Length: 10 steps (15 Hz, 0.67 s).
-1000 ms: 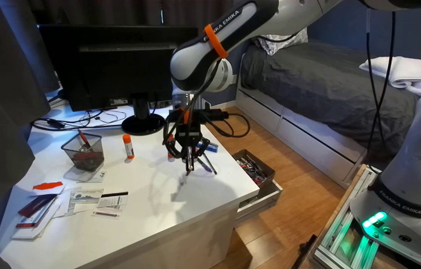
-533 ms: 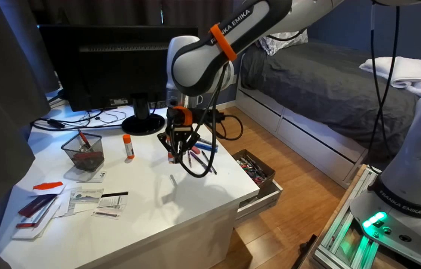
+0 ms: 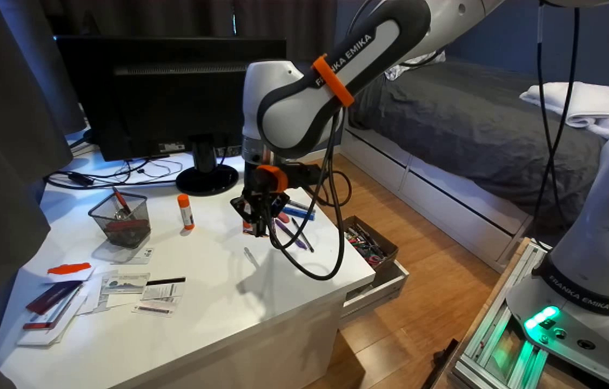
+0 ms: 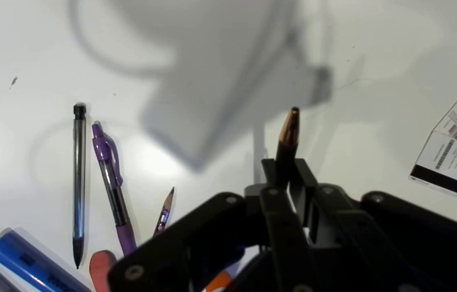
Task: Press the Pen's end on the table twice then place it back down
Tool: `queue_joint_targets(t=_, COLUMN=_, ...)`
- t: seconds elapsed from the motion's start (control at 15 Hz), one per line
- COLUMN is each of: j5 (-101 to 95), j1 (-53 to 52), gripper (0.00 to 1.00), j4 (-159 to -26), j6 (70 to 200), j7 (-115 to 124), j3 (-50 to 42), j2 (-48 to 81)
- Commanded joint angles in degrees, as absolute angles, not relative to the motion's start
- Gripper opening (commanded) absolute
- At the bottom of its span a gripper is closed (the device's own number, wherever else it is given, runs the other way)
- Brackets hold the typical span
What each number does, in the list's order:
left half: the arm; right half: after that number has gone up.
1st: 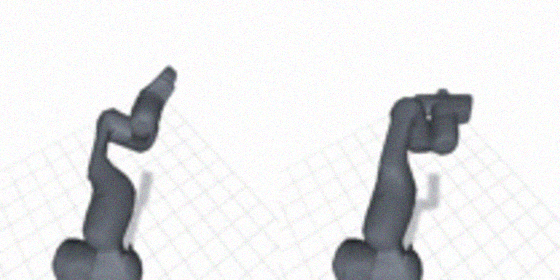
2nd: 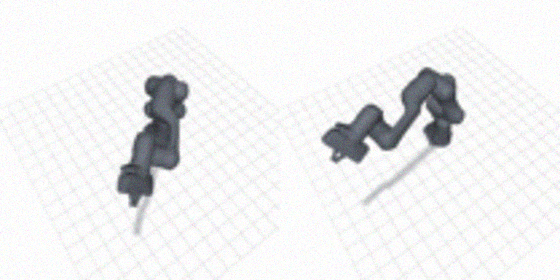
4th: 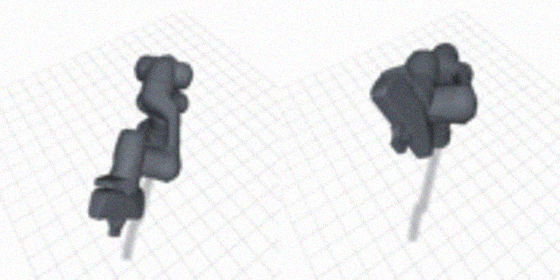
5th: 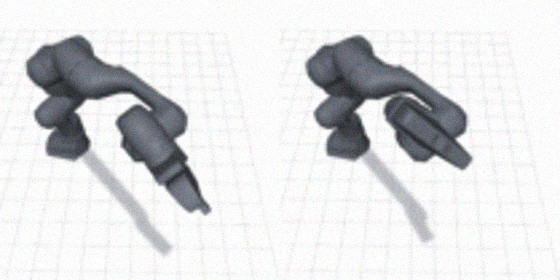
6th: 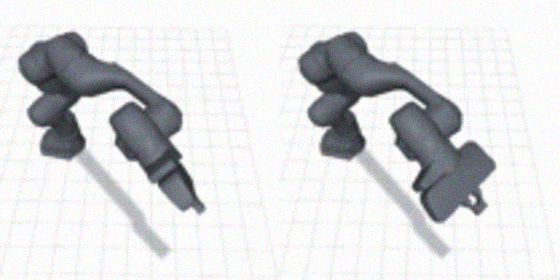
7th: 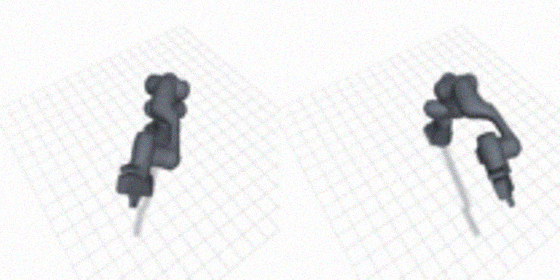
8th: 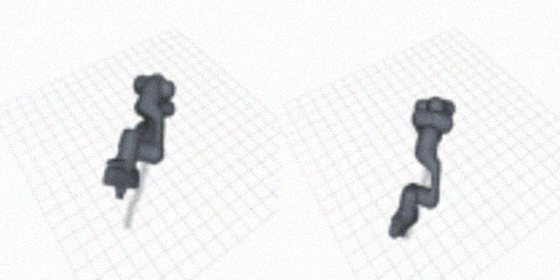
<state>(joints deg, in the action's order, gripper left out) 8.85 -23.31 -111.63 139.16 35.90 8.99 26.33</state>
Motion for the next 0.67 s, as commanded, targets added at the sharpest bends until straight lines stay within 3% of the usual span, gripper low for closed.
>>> queue_joint_targets(t=0.0, j5=8.68, j1=-23.07, gripper=0.11, j4=-111.56, j6=139.09, j7=35.95, j3=9.24, j2=26.32)
queue_joint_targets(t=0.4, j5=8.64, j1=-23.08, gripper=0.11, j4=-111.56, j6=139.12, j7=35.88, j3=9.24, j2=26.29)
queue_joint_targets(t=0.47, j5=8.64, j1=-23.08, gripper=0.03, j4=-111.56, j6=139.12, j7=35.87, j3=9.24, j2=26.28)
queue_joint_targets(t=0.6, j5=7.83, j1=-23.26, gripper=0.03, j4=-112.01, j6=141.39, j7=36.01, j3=8.59, j2=27.06)
